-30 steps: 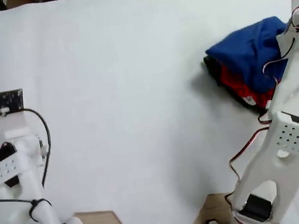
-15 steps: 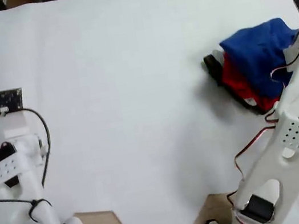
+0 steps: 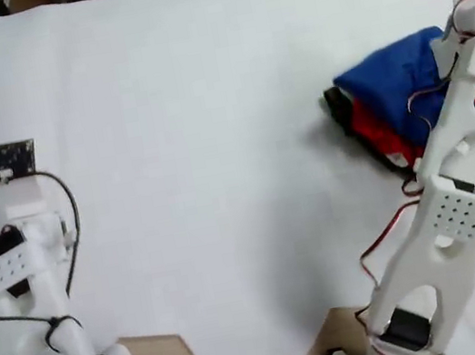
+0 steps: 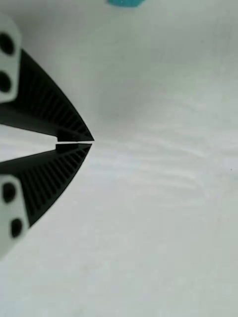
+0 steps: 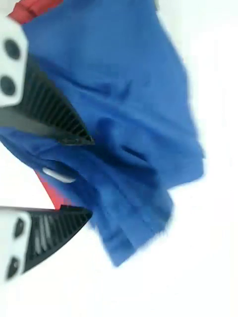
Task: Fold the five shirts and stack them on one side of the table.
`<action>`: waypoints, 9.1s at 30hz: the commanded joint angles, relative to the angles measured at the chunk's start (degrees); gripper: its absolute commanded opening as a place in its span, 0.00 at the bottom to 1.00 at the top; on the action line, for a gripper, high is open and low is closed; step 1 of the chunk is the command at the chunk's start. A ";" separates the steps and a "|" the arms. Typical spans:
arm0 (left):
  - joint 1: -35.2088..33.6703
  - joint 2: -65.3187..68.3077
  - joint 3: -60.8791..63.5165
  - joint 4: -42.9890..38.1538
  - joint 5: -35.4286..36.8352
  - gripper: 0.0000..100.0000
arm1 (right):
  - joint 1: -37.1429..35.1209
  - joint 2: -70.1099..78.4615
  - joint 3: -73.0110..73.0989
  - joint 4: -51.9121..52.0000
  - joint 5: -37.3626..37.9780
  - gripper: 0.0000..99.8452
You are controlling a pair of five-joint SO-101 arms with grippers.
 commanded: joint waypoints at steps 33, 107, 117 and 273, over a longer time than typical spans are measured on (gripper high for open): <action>0.79 -2.29 -0.48 -2.37 0.35 0.02 | -3.12 13.93 -0.44 5.23 -0.09 0.02; -33.85 84.66 -125.85 29.27 -16.53 0.24 | -36.79 -23.16 30.07 8.40 -4.22 0.27; -33.32 98.73 -132.97 23.21 -18.55 0.24 | -36.79 -27.91 35.52 8.40 -1.93 0.27; -21.45 44.57 -84.35 45.10 -6.86 0.18 | -61.49 -6.81 39.12 -9.71 -6.59 0.10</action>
